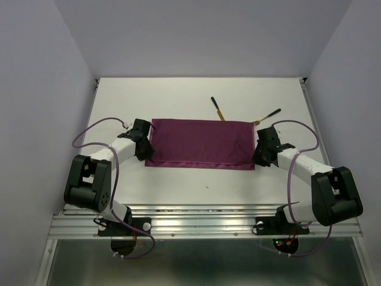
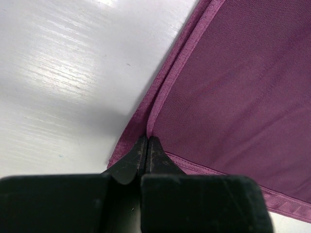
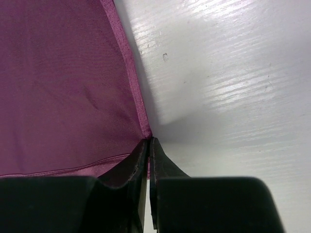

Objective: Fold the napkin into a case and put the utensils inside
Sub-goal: Smooth out the rectangle-folded napkin at the center of the board.

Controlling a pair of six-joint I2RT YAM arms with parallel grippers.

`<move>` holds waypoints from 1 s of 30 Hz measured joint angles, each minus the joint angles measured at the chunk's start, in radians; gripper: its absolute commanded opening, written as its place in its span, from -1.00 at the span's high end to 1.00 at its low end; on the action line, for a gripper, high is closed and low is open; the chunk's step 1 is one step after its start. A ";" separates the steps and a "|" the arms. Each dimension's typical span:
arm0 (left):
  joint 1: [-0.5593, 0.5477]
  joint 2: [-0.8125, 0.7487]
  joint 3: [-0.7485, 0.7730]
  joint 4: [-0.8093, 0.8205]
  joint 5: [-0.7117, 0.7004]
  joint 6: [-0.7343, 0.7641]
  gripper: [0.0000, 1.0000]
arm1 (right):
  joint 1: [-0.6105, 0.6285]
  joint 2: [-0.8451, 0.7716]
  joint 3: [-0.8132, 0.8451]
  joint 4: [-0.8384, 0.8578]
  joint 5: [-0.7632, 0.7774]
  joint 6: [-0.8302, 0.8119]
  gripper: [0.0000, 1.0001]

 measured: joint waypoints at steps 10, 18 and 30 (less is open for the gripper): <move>0.000 -0.023 0.016 -0.015 0.000 0.000 1.00 | 0.000 -0.006 0.000 -0.005 0.000 -0.001 0.97; 0.000 -0.023 0.018 -0.017 0.000 0.000 1.00 | 0.000 -0.024 0.004 -0.018 0.002 -0.002 0.92; -0.005 -0.074 0.041 -0.032 0.000 0.000 1.00 | 0.000 -0.077 0.051 -0.042 0.012 -0.013 0.91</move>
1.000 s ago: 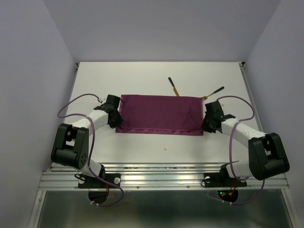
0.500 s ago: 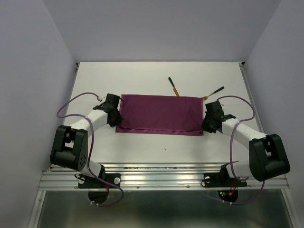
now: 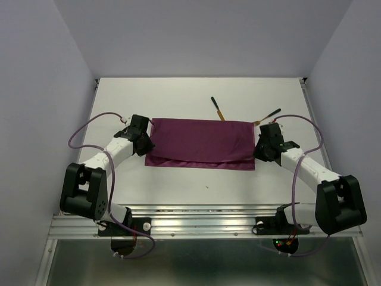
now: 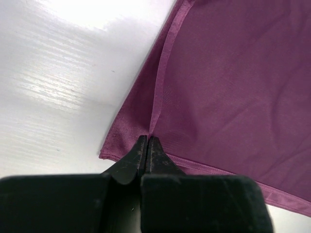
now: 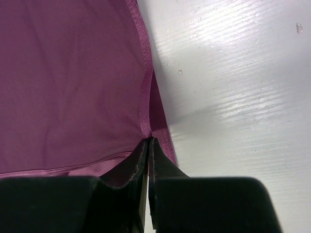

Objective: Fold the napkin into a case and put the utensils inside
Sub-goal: Smooth out the rectangle-folded napkin at the center of the board.

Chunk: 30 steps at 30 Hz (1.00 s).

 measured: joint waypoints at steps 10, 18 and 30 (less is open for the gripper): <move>0.000 -0.037 0.044 -0.036 0.001 0.001 1.00 | 0.000 -0.022 0.034 -0.040 0.019 -0.014 0.99; 0.001 -0.161 0.092 -0.066 0.017 0.004 1.00 | 0.000 -0.142 0.095 -0.074 0.051 -0.018 0.99; 0.001 -0.216 -0.022 -0.076 0.024 -0.020 1.00 | 0.000 -0.209 -0.009 -0.133 -0.035 0.027 0.99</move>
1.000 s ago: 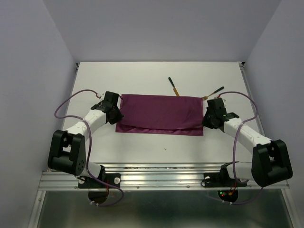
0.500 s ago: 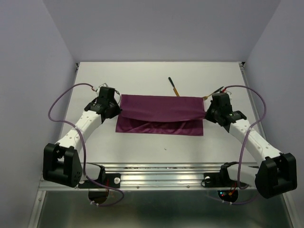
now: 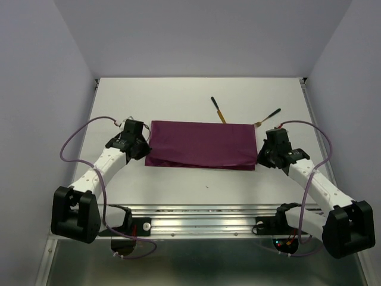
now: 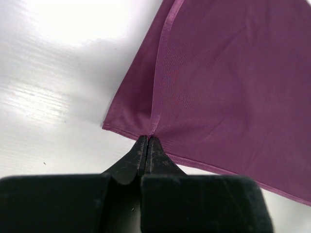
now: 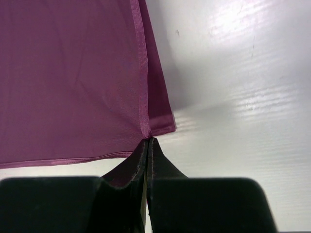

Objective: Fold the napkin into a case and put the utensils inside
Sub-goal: Smooth out the rectangle-folded napkin at the center of the board.

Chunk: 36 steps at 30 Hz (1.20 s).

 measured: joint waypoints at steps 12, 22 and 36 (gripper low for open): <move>0.000 0.143 -0.066 0.069 0.001 -0.036 1.00 | 0.000 0.043 -0.095 -0.005 -0.053 0.039 0.99; 0.000 0.142 -0.065 0.082 -0.011 -0.040 1.00 | 0.000 0.047 -0.086 0.012 -0.052 0.039 0.99; 0.067 0.069 0.081 0.022 -0.043 -0.006 1.00 | 0.000 0.053 0.059 0.025 -0.046 0.027 0.99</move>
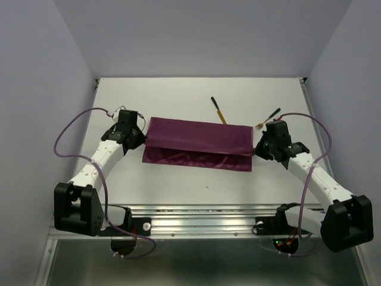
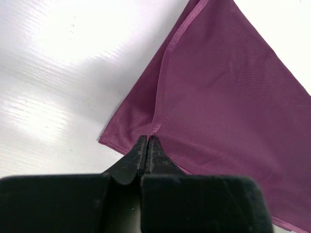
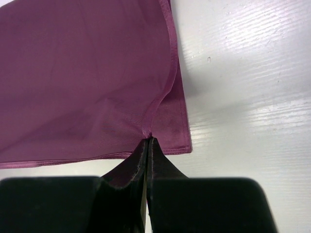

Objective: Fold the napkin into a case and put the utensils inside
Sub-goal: Smooth out the rectangle-folded napkin at the center of the board.

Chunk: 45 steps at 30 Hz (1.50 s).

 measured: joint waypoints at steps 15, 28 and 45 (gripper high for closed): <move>0.032 0.036 -0.183 0.054 0.029 -0.002 1.00 | 0.000 0.029 -0.113 0.042 -0.082 0.011 0.99; 0.032 0.070 -0.215 0.101 0.029 -0.018 1.00 | 0.000 0.058 -0.123 0.058 -0.086 0.011 0.98; 0.032 0.069 -0.209 0.080 0.023 -0.026 -0.05 | 0.000 0.059 -0.122 0.047 -0.024 -0.017 -0.07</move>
